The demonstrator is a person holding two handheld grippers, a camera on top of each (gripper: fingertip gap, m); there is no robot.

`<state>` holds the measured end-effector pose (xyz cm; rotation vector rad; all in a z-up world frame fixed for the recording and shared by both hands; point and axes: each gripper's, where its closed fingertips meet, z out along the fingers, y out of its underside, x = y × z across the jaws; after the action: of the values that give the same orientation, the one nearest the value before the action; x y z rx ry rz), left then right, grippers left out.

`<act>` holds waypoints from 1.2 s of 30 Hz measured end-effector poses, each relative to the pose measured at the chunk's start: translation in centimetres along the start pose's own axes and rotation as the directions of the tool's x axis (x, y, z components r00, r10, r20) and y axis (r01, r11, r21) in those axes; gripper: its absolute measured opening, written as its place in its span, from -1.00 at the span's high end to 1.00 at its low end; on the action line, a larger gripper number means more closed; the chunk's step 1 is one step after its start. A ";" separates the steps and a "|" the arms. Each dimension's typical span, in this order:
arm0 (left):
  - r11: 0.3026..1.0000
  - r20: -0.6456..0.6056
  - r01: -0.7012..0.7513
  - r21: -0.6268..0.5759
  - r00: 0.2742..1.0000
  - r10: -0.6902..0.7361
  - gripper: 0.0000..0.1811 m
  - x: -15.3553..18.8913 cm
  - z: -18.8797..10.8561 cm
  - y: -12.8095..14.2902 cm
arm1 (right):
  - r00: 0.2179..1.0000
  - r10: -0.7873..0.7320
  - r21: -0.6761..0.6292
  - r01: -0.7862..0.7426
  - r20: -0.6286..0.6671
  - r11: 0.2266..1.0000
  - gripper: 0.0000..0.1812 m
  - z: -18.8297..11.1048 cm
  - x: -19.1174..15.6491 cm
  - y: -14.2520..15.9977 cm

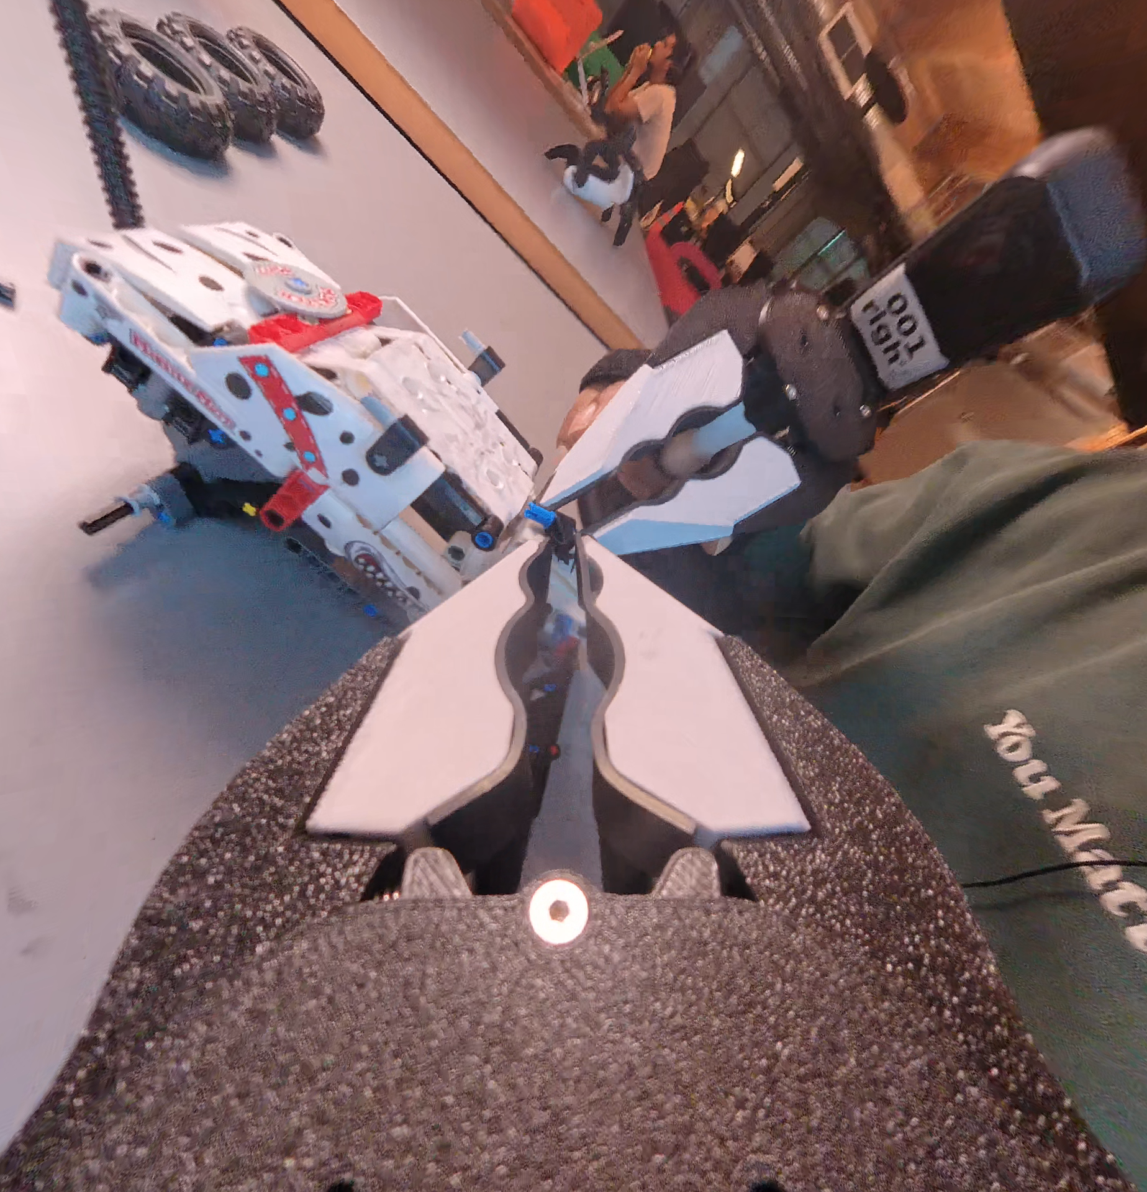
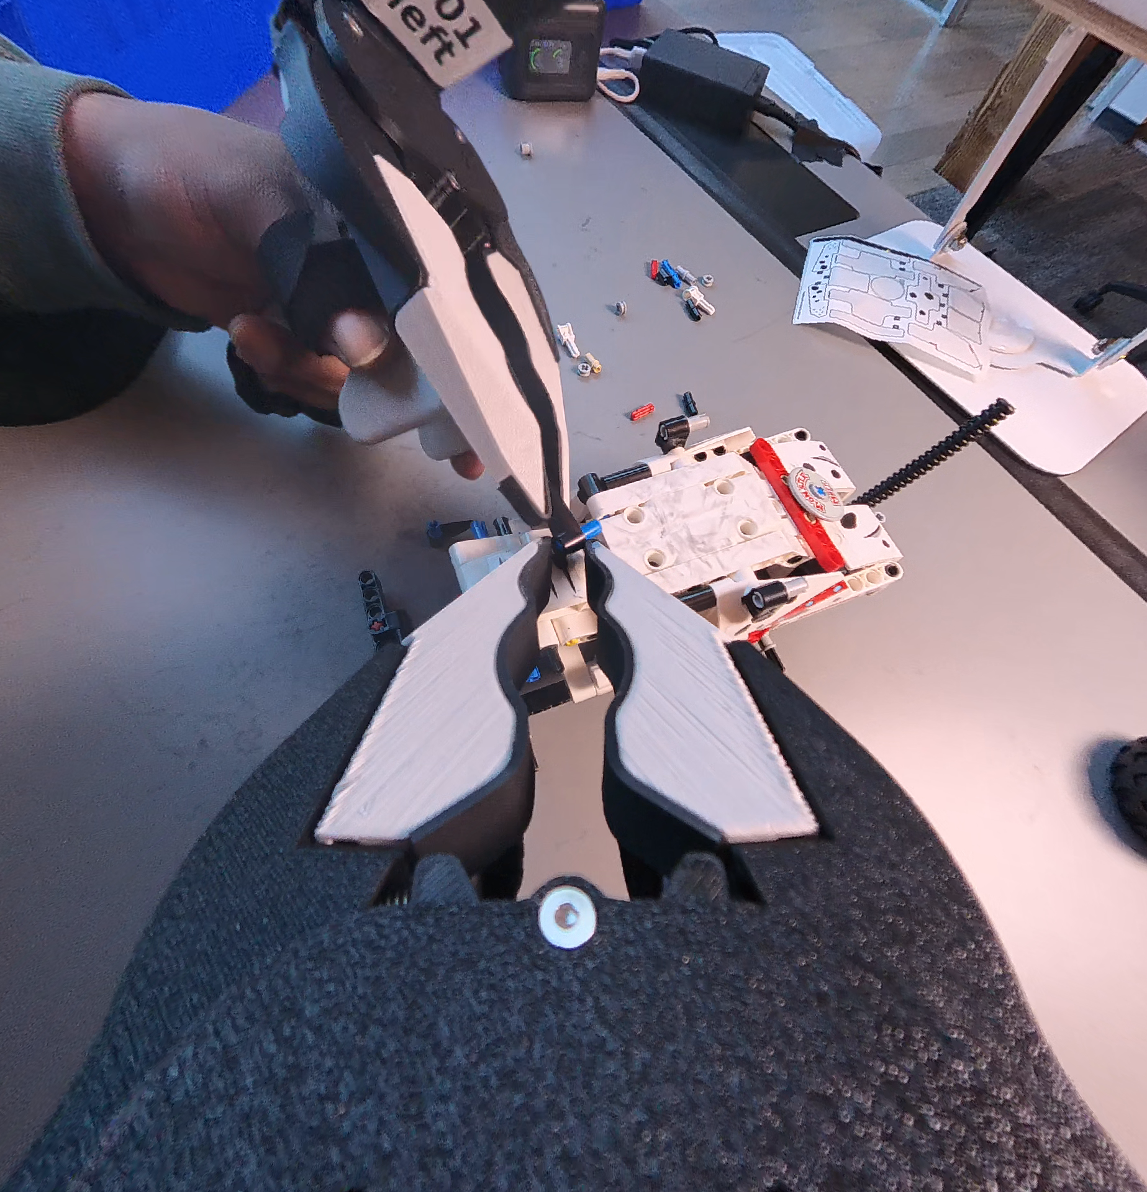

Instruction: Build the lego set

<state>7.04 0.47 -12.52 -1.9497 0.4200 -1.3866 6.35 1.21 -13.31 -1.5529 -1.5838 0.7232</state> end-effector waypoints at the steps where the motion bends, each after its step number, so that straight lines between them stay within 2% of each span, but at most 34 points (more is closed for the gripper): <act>1: 0.998 -0.038 0.057 0.018 0.998 -0.056 0.92 0.2 -0.1 -0.1 | 1.000 -0.004 -0.001 0.004 0.000 1.000 0.90 0.0 0.0 0.0; 3: 0.989 -0.082 0.142 0.031 0.987 -0.139 0.92 0.2 -0.1 -0.2 | 1.000 -0.010 -0.006 0.010 -0.001 1.000 0.90 0.0 0.0 0.0; 9: 0.987 -0.062 0.160 0.010 0.985 -0.159 0.93 -0.1 -0.1 -0.1 | 1.000 -0.016 -0.010 0.016 0.006 1.000 0.90 0.0 -0.1 0.0; 13: 0.982 -0.066 0.173 -0.070 0.982 -0.177 0.94 -0.1 -0.1 0.3 | 0.995 -0.083 -0.022 0.084 0.058 0.996 0.89 -0.2 -0.3 0.0; 18: 0.965 -0.016 0.156 -0.209 0.986 -0.163 0.95 -0.4 -0.1 0.2 | 0.959 -0.258 -0.046 0.265 0.120 0.963 0.72 -0.5 0.1 -0.6; 21: 0.954 0.014 0.158 -0.256 0.987 -0.159 0.95 -0.5 0.1 0.2 | 0.937 -0.304 -0.088 0.323 0.173 0.942 0.58 0.0 0.8 -0.5; 26: 0.946 0.049 0.168 -0.279 0.986 -0.160 0.95 -0.6 -0.1 0.1 | 0.932 -0.264 -0.129 0.303 0.250 0.944 0.35 0.7 1.6 -0.7; 32: 0.943 0.072 0.177 -0.281 0.984 -0.163 0.95 -0.8 -0.4 0.1 | 0.929 -0.188 -0.171 0.252 0.320 0.953 0.31 1.2 1.8 -0.5; 36: 0.936 0.071 0.199 -0.291 0.980 -0.186 0.95 -1.0 -0.3 -0.2 | 0.931 -0.177 -0.192 0.246 0.320 0.950 0.37 1.4 2.3 -0.5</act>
<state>6.36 1.07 -13.02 -2.3137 0.4485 -1.4690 5.07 3.65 -13.27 -1.4480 -2.0901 0.6973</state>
